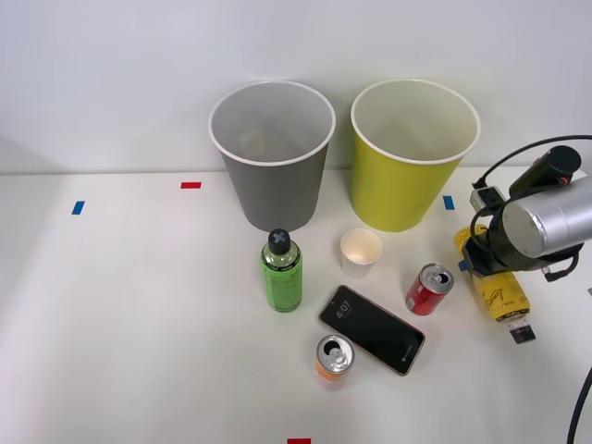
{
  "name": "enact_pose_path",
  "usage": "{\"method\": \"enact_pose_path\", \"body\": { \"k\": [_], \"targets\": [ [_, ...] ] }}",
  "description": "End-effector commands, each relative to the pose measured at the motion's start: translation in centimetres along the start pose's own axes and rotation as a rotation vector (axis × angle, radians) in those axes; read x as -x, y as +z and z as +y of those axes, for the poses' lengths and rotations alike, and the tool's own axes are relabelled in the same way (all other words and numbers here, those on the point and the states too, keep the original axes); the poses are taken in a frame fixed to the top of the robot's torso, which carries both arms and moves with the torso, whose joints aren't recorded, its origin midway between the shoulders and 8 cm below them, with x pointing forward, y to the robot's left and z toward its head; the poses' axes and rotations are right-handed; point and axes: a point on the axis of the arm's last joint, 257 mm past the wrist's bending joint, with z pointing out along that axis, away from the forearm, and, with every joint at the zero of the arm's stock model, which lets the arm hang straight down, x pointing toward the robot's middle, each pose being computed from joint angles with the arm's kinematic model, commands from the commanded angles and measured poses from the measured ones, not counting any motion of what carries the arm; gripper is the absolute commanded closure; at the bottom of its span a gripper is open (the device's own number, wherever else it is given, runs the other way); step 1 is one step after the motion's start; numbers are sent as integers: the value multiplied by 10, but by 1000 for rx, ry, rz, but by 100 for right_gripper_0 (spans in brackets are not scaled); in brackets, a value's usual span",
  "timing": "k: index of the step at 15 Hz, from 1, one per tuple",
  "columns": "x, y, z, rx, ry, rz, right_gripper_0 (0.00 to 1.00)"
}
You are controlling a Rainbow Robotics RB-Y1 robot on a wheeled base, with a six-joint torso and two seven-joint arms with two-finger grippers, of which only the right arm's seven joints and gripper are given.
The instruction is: Put cans in the gray bin, plastic bottles in the light green bin
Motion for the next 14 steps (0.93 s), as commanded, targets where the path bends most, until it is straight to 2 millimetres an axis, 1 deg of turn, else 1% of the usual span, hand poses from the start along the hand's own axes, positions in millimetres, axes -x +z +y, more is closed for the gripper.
{"method": "enact_pose_path", "body": {
  "k": [1,3,5,8,10,12,14],
  "targets": [
    [-10,-25,-16,35,-38,50,100],
    [-19,-50,-25,64,-89,90,100],
    [-25,-73,-32,54,-178,103,100],
    [-34,-98,-43,70,-292,41,100],
    [-28,-124,-49,114,-352,-60,100],
    [-28,-141,-51,153,-405,-125,100],
    [-23,-159,-41,198,-429,-207,100]
  ]
}}
